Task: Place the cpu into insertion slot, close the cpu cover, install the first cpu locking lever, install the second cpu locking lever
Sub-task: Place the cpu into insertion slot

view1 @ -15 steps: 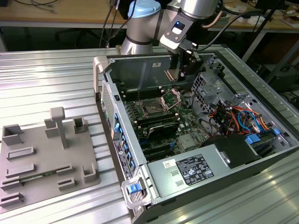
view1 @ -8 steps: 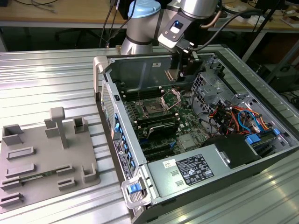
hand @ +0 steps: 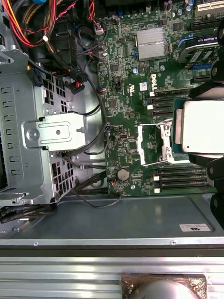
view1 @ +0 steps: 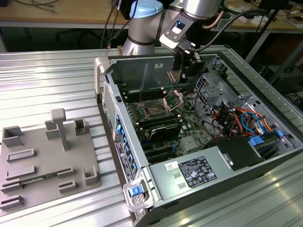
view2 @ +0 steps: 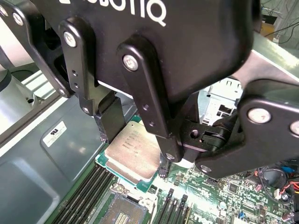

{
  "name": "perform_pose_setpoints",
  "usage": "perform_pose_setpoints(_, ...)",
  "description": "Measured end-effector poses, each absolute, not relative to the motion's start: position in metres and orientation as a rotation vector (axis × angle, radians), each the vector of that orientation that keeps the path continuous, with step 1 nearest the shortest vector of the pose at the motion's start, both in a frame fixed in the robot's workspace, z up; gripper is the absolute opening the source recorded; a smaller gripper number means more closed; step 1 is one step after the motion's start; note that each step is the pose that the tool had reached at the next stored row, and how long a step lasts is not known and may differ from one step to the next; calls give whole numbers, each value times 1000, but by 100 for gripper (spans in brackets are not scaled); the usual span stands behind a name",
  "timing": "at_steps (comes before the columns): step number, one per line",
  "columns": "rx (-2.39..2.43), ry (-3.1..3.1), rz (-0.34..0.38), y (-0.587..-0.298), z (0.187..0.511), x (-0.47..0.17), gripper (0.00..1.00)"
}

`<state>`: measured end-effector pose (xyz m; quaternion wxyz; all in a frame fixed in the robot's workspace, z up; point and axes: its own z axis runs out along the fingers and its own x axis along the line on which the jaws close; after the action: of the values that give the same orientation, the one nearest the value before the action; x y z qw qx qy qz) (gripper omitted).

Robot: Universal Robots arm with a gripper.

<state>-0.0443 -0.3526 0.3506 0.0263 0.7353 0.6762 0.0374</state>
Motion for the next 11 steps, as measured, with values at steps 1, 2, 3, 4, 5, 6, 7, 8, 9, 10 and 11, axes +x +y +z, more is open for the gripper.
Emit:
perform_pose_setpoints(1, 2272, 2090, 116, -353, 351, -44, 55)
perform_pose_setpoints(2, 2272, 2090, 115, -353, 351, -44, 55)
perform_pose_setpoints(3, 2272, 2090, 115, -353, 350, -44, 55)
perform_pose_setpoints(4, 2272, 2090, 116, -353, 350, -44, 55)
perform_pose_setpoints(5, 2272, 2090, 116, -353, 350, -44, 55)
perform_pose_setpoints(6, 2272, 2090, 116, -353, 350, -44, 55)
perform_pose_setpoints(7, 2272, 2090, 116, -353, 350, -44, 55)
perform_pose_setpoints(8, 2272, 2090, 116, -353, 349, -44, 55)
perform_pose_setpoints(9, 2272, 2090, 115, -353, 348, -44, 55)
perform_pose_setpoints(10, 2272, 2090, 115, -353, 347, -44, 55)
perform_pose_setpoints(11, 2272, 2090, 115, -353, 347, -44, 55)
